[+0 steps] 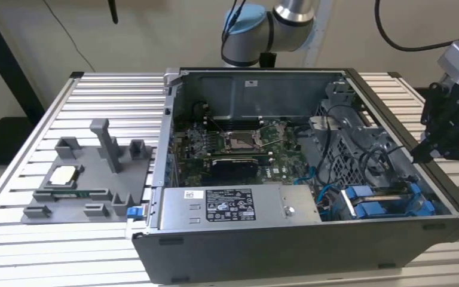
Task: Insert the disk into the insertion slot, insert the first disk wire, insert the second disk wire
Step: 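Insert the second disk wire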
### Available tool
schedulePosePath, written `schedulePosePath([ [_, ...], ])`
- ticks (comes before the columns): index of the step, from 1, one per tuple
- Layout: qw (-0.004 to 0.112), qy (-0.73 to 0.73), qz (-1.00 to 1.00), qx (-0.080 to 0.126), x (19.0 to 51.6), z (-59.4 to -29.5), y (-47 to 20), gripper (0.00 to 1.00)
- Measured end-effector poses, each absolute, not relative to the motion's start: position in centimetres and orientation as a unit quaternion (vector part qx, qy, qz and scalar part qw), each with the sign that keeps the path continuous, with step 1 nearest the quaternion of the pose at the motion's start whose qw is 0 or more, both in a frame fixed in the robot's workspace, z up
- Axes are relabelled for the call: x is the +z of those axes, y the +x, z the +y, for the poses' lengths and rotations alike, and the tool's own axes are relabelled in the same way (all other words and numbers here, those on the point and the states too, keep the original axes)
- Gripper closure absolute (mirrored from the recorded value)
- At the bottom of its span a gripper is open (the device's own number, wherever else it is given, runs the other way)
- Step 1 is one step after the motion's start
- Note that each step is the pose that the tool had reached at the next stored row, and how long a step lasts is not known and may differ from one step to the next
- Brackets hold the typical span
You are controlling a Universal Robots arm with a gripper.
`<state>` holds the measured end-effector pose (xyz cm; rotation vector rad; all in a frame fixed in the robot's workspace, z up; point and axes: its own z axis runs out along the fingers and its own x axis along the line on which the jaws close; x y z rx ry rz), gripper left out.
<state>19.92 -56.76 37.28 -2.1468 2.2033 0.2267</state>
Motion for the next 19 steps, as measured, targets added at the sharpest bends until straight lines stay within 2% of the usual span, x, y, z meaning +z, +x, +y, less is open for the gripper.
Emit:
schedulePosePath([
  [19,0.029,-0.696,0.714,0.071,39.0,-56.8,16.7,0.84],
])
